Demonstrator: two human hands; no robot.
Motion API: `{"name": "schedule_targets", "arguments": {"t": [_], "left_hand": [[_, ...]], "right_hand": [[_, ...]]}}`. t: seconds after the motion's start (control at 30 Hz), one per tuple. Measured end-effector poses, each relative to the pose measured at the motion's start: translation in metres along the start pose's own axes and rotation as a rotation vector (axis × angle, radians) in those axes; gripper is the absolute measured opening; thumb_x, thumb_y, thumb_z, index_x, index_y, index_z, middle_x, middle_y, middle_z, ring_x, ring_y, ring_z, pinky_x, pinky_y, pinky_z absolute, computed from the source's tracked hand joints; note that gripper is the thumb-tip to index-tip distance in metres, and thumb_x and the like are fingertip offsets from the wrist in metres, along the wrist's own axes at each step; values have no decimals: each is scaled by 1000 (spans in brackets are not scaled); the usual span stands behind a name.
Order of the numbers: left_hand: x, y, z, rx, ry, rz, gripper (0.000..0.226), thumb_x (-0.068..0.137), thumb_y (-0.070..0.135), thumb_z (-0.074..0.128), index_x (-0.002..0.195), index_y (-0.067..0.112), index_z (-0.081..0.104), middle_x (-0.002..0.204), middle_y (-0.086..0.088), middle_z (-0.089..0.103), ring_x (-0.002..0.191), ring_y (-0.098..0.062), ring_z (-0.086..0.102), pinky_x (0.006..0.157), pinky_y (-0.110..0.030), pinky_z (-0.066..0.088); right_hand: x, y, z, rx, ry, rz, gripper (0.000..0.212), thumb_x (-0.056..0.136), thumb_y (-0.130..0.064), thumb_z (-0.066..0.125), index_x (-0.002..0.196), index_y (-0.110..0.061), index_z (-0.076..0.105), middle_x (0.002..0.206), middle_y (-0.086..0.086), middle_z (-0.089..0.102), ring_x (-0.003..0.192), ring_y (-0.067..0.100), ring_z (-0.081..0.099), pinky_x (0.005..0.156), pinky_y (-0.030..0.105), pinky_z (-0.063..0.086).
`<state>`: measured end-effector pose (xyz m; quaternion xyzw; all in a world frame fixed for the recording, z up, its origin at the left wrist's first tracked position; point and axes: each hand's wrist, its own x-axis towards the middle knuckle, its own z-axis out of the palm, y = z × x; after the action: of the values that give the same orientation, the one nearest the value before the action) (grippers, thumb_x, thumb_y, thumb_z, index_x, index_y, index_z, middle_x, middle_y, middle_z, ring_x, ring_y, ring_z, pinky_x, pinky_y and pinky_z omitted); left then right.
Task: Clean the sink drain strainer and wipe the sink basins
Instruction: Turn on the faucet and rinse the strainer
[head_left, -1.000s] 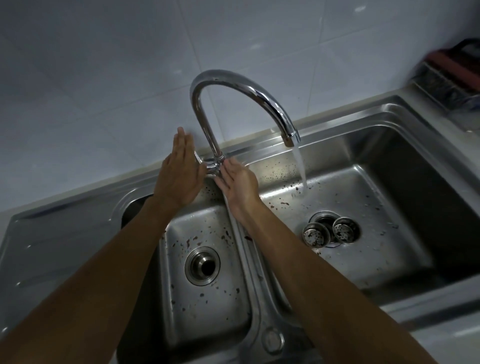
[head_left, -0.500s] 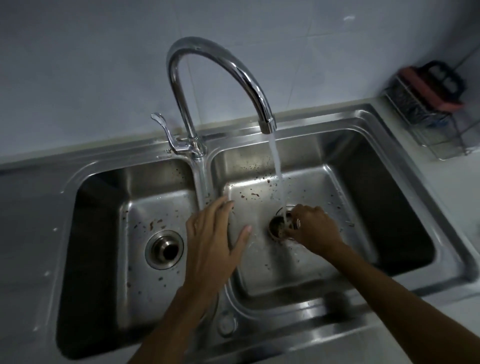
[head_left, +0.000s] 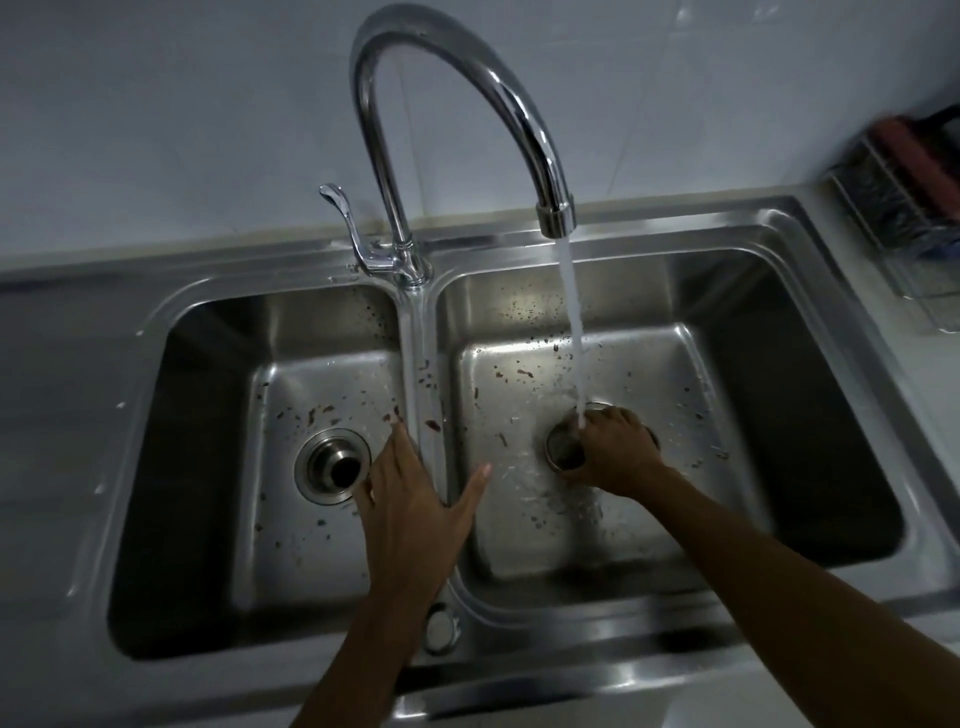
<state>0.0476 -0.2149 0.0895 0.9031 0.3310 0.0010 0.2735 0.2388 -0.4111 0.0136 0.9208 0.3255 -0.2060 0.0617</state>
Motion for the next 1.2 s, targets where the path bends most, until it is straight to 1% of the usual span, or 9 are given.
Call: {"name": "schedule_targets", "arguments": {"t": [0.23,0.4,0.53,0.63,0.77,0.93,1.0,1.1,1.2], "left_hand": [[-2,2,3,24,28,-32,113,82,90,39,163,14,16,167,-11,30,154,-30,29,124,-51,13],[-4,5,0,58,41,-26,114,82,93,28,162,13,17,166,-12,31,153,-31,30,124,-56,18],[-4,7,-1,79,30,-32,117,80,93,24,163,11,18,167,-14,30,154,-33,29,125,-59,18],[-4,6,-1,83,25,-34,115,81,92,25,163,11,18,167,-14,30,154,-34,29,125,-60,18],[-4,6,-1,81,26,-32,109,87,89,34,162,11,20,166,-15,32,152,-35,32,124,-63,21],[-4,7,-1,86,40,-23,110,84,89,30,160,10,24,162,-16,37,149,-36,36,122,-65,24],[-4,7,-2,83,40,-22,111,84,90,29,160,10,23,163,-16,36,150,-35,35,123,-64,24],[-4,7,-2,84,38,-22,111,84,89,28,160,9,24,163,-16,36,150,-35,35,123,-64,24],[-4,7,-2,89,50,-18,106,86,86,32,159,8,27,161,-17,38,149,-36,37,121,-65,26]], "right_hand": [[-8,15,-7,315,247,88,82,76,-66,71,139,-19,49,130,9,58,113,26,57,94,40,53],[-18,11,-2,407,179,20,78,78,-62,70,142,-22,48,128,6,53,111,22,56,94,39,54],[-13,9,-14,1312,89,400,53,79,-54,75,117,-18,70,108,9,72,90,20,70,87,39,61],[-16,9,-19,2104,-113,534,44,81,-34,76,113,-5,68,101,16,66,74,20,69,67,31,58],[-20,9,-16,2473,-314,601,61,79,-32,77,129,-1,63,118,24,60,86,25,64,77,27,52],[-25,5,-18,2492,-354,605,62,80,-35,78,130,-2,61,118,24,60,85,27,66,78,27,54],[-27,1,-18,2294,-288,612,54,81,-36,81,124,-7,66,120,22,64,90,27,67,70,31,58],[-34,-11,-13,1404,-213,408,37,84,-37,79,112,-14,69,113,12,71,94,23,68,82,36,58],[-36,-20,0,615,-128,9,65,75,-32,84,129,-10,56,125,9,58,110,28,59,95,39,53]]}}
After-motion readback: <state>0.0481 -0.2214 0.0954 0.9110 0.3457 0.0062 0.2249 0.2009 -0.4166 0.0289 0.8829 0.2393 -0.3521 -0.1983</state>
